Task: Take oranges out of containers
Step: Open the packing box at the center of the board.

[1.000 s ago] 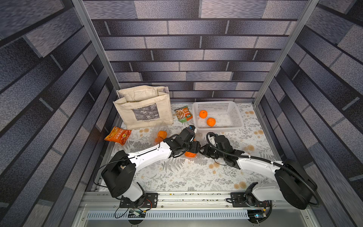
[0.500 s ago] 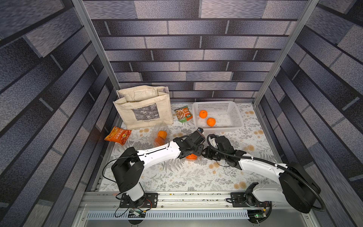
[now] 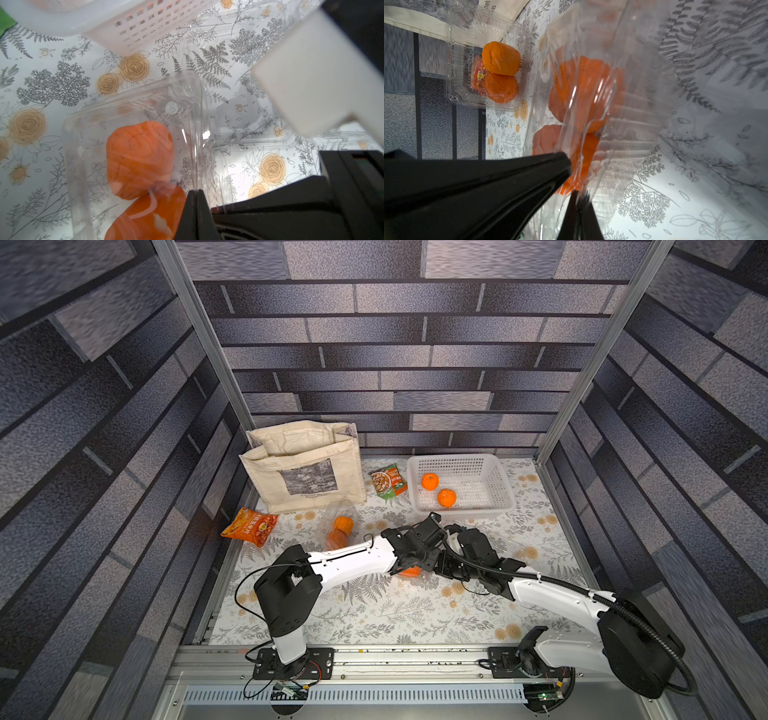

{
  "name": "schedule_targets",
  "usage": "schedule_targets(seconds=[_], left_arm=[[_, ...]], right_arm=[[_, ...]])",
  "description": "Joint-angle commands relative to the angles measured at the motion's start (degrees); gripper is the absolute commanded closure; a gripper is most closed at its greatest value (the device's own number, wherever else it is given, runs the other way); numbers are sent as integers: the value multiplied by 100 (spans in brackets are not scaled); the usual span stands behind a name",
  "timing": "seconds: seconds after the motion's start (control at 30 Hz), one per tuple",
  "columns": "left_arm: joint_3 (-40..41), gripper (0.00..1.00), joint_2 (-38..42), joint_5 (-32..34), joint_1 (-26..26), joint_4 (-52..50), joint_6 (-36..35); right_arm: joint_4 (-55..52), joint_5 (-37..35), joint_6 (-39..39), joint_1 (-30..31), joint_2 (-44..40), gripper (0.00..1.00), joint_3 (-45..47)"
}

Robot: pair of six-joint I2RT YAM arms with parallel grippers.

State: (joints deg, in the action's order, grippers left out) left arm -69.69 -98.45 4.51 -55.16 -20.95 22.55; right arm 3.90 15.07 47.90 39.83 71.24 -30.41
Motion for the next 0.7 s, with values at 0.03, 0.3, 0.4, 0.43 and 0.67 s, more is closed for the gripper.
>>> schedule_targets(seconds=[0.03,0.3,0.4,0.43,0.67], left_arm=[[990,100,778,-1007,720,654,600],[1655,100,1632,-1527,1543,1093,684],[1861,100,1905,-1584,1801,1181,788],[1937,100,2036,-1618,1927,1181,801],[2199,100,2555,-2002,2697,1004,646]], right_arm=[[988,-106,208,59,-288,100,369],[1062,-336,393,60,-266,100,906],[999,-398,386,59,-144,100,913],[1051,-391,419,50,-93,100,950],[1041,-323,416,45,159,100,976]])
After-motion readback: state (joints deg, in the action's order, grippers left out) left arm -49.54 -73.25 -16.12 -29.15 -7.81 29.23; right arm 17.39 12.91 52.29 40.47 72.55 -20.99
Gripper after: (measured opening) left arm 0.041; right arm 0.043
